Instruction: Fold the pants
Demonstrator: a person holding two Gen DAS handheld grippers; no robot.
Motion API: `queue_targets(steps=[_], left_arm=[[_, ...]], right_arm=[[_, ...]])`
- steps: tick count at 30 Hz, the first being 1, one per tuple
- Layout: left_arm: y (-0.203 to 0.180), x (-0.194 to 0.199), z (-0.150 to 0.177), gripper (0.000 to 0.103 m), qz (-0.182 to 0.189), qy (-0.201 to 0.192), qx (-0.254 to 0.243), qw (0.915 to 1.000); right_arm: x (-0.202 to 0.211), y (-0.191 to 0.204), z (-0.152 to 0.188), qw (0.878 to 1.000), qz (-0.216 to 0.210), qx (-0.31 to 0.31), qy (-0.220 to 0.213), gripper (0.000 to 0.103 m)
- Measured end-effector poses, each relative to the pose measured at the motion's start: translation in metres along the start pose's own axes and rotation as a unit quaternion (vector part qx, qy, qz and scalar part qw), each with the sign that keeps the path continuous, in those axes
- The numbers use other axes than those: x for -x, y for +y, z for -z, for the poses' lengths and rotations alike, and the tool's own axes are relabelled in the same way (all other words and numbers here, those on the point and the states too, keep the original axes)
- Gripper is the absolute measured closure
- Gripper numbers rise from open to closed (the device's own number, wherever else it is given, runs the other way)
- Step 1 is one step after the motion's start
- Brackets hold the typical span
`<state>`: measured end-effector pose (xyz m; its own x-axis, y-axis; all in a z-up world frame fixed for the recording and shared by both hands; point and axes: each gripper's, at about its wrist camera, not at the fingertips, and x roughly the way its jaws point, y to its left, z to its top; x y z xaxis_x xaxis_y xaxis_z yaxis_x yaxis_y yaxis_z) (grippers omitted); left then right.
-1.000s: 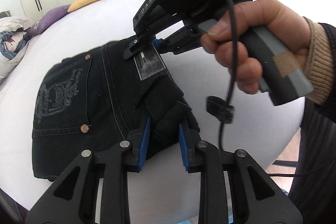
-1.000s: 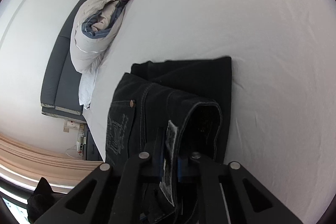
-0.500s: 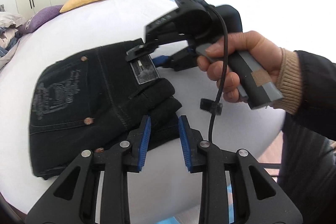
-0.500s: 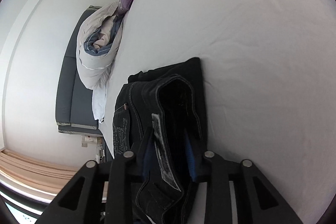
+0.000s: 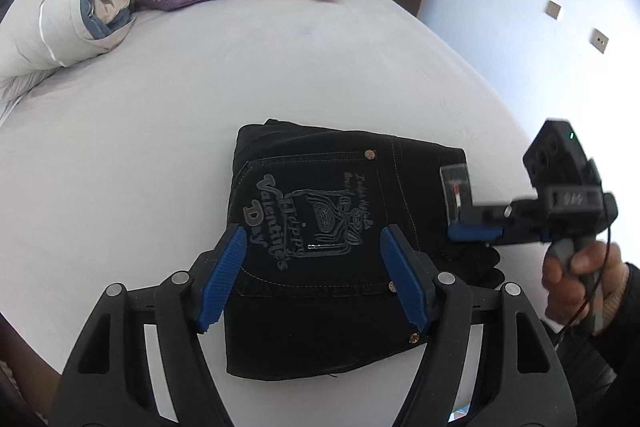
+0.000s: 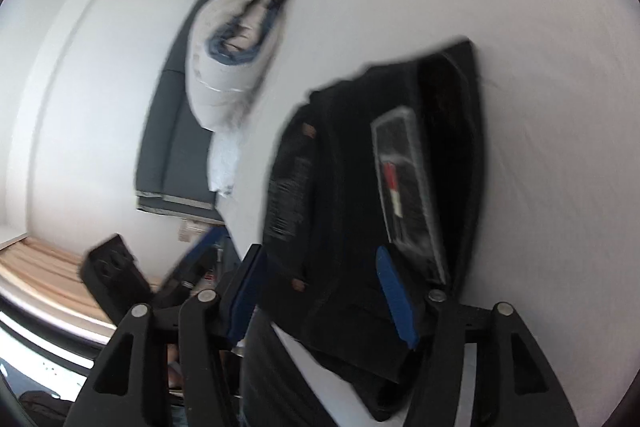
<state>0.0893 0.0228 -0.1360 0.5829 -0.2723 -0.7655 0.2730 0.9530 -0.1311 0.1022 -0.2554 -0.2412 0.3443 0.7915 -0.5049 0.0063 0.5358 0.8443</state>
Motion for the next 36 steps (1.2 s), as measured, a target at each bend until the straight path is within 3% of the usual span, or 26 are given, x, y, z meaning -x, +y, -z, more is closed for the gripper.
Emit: queue_targets(steps=[2,4,5,6,7,11,12,17,20,25,31,36], left_arm=[[0.005,-0.005,-0.001,0.035,-0.003,0.014,0.002,0.9999],[0.008,-0.013,0.0,0.035,0.002,0.022,0.005,0.9997],[0.009,-0.017,0.001,0.035,0.0,0.026,0.006,0.9996],[0.009,-0.023,0.001,0.035,-0.002,0.029,0.004,0.9996],[0.009,-0.028,0.001,0.035,-0.004,0.031,0.002,0.9995],[0.015,-0.036,-0.005,0.035,-0.014,0.034,-0.002,0.9993],[0.017,-0.037,-0.007,0.035,-0.019,0.035,-0.003,0.9992],[0.028,-0.035,-0.015,0.033,-0.033,0.036,-0.01,0.9988],[0.039,-0.039,-0.019,0.027,-0.045,0.04,-0.016,0.9981],[0.075,-0.062,-0.023,0.025,-0.045,0.074,0.001,0.9962],[0.12,-0.091,-0.021,0.019,0.02,0.122,0.075,0.9895],[0.121,-0.099,-0.024,0.019,0.058,0.135,0.087,0.9853]], right_arm=[[0.009,-0.013,0.007,1.0,-0.015,-0.003,-0.014,0.066],[0.027,-0.023,0.01,0.999,-0.016,-0.015,-0.025,0.066],[0.037,-0.023,0.011,0.999,-0.003,-0.013,-0.031,0.064],[0.05,-0.024,0.013,0.999,0.024,-0.011,-0.044,0.053],[0.064,-0.025,0.015,0.997,0.038,-0.013,-0.06,0.05],[0.096,-0.023,0.017,0.995,0.04,-0.012,-0.095,0.032],[0.096,-0.023,0.016,0.995,0.04,-0.013,-0.094,0.032],[0.074,-0.022,0.006,0.996,0.049,-0.022,-0.071,0.032],[0.061,-0.02,-0.001,0.997,0.053,-0.025,-0.059,0.031],[0.038,-0.008,-0.013,0.996,0.081,-0.014,-0.031,0.026],[0.013,0.003,-0.018,0.994,0.109,-0.004,-0.013,0.024],[0.002,0.01,-0.021,0.992,0.127,0.001,-0.011,0.025]])
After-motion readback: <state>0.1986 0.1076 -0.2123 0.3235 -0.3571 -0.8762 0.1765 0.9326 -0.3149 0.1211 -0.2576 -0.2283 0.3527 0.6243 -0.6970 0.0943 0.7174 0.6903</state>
